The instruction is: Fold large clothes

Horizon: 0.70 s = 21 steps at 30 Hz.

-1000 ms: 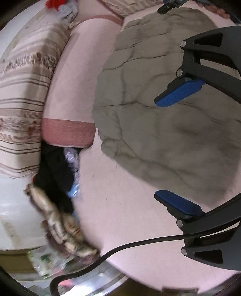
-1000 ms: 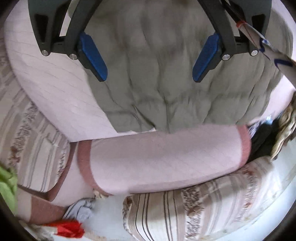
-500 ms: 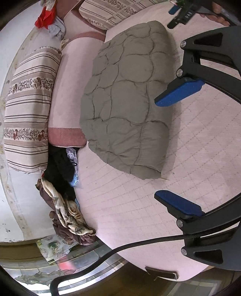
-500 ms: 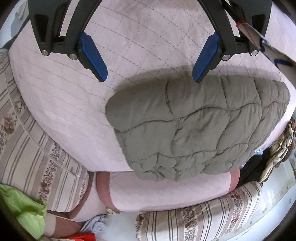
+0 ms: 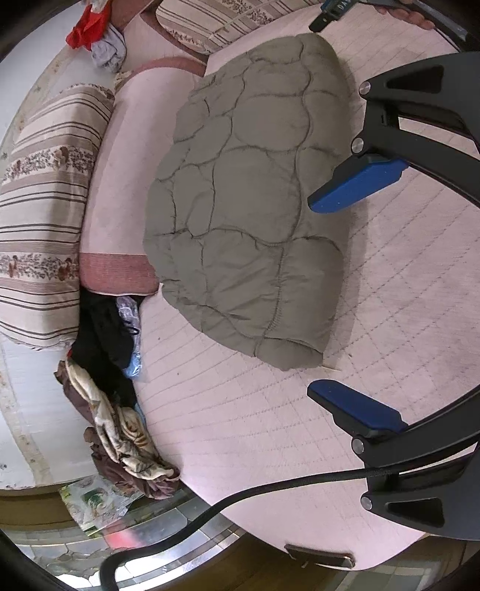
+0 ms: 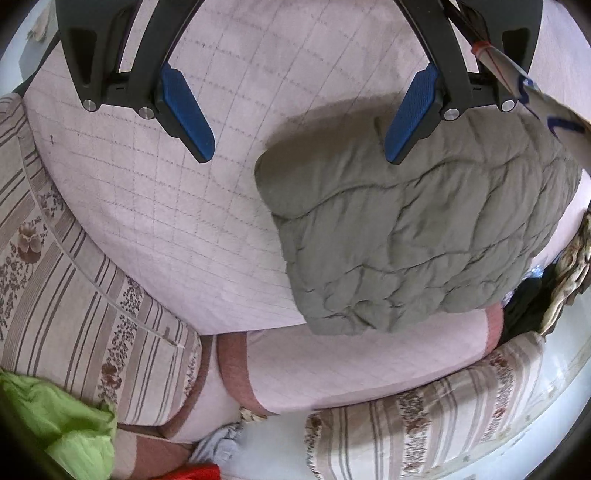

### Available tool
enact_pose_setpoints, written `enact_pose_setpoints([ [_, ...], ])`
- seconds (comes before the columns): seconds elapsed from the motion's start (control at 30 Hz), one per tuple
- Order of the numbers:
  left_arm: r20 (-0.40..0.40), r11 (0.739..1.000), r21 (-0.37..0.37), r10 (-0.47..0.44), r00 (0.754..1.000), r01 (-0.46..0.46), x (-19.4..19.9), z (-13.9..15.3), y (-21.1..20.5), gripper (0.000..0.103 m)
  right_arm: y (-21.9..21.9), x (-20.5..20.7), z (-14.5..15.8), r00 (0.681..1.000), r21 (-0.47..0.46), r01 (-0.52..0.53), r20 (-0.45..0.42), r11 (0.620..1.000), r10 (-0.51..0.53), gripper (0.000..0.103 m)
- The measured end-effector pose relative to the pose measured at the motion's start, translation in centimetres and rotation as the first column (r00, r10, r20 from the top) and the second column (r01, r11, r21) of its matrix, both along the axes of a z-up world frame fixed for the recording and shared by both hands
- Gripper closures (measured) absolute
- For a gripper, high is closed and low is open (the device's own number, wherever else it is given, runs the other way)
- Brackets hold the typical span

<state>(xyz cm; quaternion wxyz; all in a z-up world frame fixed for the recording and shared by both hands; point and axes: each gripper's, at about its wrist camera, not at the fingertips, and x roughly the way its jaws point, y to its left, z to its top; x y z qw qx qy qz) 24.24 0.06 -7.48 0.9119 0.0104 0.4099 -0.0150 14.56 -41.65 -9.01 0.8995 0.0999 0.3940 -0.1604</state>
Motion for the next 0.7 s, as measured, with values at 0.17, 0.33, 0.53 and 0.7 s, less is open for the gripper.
enact_pose_setpoints([
  [0.17,-0.050,1.000,-0.017,0.003,0.999,-0.004,3.3,-2.2,0.0,0.011,-2.5,2.7,-0.5,1.000,0.029,0.024,-0.012,0.999,-0.023,0.008],
  [0.33,-0.105,0.993,-0.122,-0.015,0.994,0.002,7.3,-3.1,1.8,0.011,-5.9,6.1,-1.1,0.999,0.115,0.008,-0.036,0.993,-0.004,0.007],
  [0.53,-0.193,0.924,-0.380,-0.115,0.974,0.034,14.2,-4.5,5.7,0.011,-10.3,10.8,-4.0,0.995,0.313,-0.034,-0.081,0.949,0.063,0.002],
  [0.7,-0.261,0.879,-0.456,-0.281,0.924,0.138,18.9,-8.6,5.4,0.003,-12.5,13.8,-7.9,0.986,0.558,-0.072,-0.084,0.827,0.142,0.001],
])
